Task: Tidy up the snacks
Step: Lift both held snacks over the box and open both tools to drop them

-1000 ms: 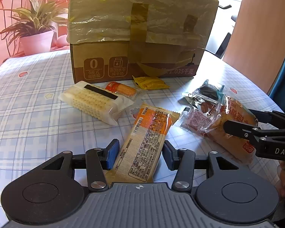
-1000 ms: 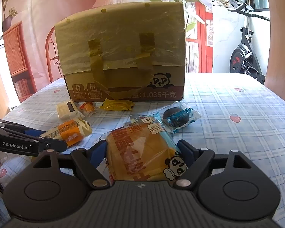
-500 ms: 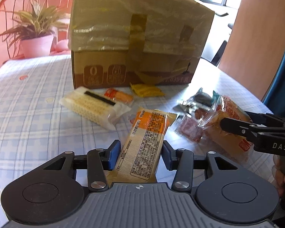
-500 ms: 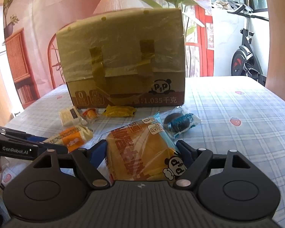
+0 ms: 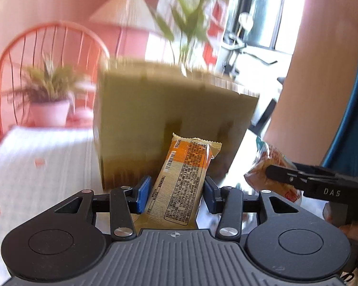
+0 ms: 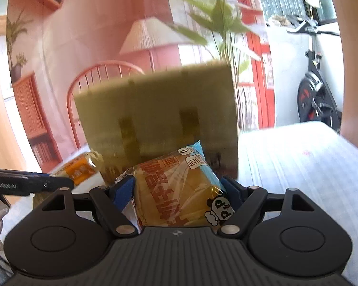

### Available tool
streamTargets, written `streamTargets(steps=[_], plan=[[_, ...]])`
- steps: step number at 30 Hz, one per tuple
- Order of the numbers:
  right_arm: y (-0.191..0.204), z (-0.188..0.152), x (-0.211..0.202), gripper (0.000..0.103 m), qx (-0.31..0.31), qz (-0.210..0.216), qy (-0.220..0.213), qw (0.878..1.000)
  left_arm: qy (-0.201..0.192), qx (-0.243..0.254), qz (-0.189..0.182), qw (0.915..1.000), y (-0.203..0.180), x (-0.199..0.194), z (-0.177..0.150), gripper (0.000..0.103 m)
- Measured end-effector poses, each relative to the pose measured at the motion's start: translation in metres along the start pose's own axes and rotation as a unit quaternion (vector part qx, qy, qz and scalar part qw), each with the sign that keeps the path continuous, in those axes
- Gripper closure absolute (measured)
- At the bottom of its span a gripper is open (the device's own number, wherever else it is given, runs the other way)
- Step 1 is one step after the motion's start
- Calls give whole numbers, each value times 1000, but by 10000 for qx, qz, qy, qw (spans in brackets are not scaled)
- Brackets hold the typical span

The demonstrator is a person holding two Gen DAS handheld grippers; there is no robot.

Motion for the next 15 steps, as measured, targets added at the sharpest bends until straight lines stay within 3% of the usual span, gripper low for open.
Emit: streamTargets(steps=[9,15], plan=[[9,91,-9,23,-198,207,-589,9979,-511,100,58,9986,-3,-25,93,54],[10,143,2,23,-180,285,-811,9961,-622,61,87,9980,-3,-14,148,54]])
Point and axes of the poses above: each gripper's, at about its wrist camera, not at the fingertips, and x roughly the way its jaws point, y to its left, z to its top, the point moved 9 cm from there along x, roughly the way its jaws point, and after that the axes turned 12 degrees about y, right-handed, at the moved point
